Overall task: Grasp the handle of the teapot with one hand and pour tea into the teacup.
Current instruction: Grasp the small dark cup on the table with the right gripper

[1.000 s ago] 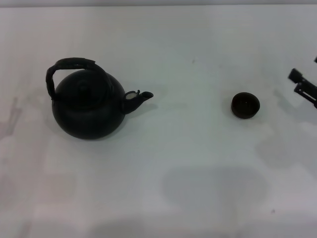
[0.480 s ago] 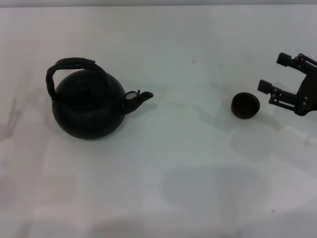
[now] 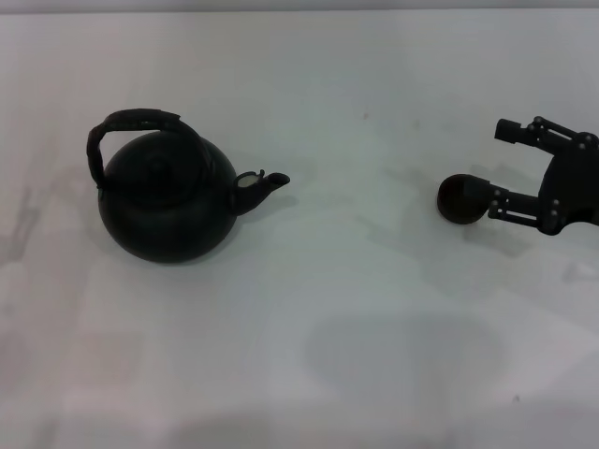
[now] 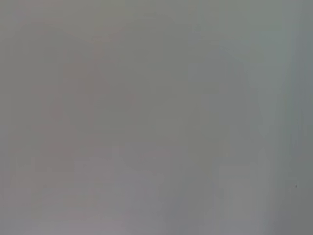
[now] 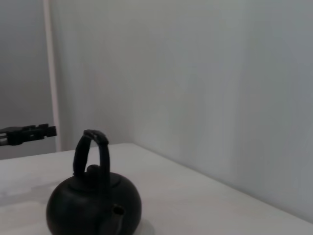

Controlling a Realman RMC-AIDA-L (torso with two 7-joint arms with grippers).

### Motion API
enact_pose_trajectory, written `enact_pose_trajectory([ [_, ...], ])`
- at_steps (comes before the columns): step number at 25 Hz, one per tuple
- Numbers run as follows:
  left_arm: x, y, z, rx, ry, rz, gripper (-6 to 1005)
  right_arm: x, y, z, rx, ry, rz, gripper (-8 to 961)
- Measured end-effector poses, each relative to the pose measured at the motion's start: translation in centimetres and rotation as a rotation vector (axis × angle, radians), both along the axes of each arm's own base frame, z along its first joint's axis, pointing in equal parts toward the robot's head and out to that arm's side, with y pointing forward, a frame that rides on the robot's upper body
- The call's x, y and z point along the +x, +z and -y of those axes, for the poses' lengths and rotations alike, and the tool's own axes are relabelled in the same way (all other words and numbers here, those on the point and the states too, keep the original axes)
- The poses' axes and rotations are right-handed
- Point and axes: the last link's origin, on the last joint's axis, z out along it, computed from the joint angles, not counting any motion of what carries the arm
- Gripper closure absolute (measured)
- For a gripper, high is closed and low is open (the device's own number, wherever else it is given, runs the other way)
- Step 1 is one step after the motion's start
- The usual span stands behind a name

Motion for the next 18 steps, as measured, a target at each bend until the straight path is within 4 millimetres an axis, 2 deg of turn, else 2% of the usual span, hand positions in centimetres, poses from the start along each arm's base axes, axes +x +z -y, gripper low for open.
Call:
enact_pose_trajectory([
  [7, 0.0, -0.1, 0.1, -0.002, 0.004, 0.006, 137, -0.4, -0.2, -0.2, -0.032, 0.022, 0.030, 105],
  [18, 0.1, -0.3, 0.1, -0.011, -0.001, 0.005, 138, -1.1, -1.4, -2.2, -0.082, 0.042, 0.123, 103],
])
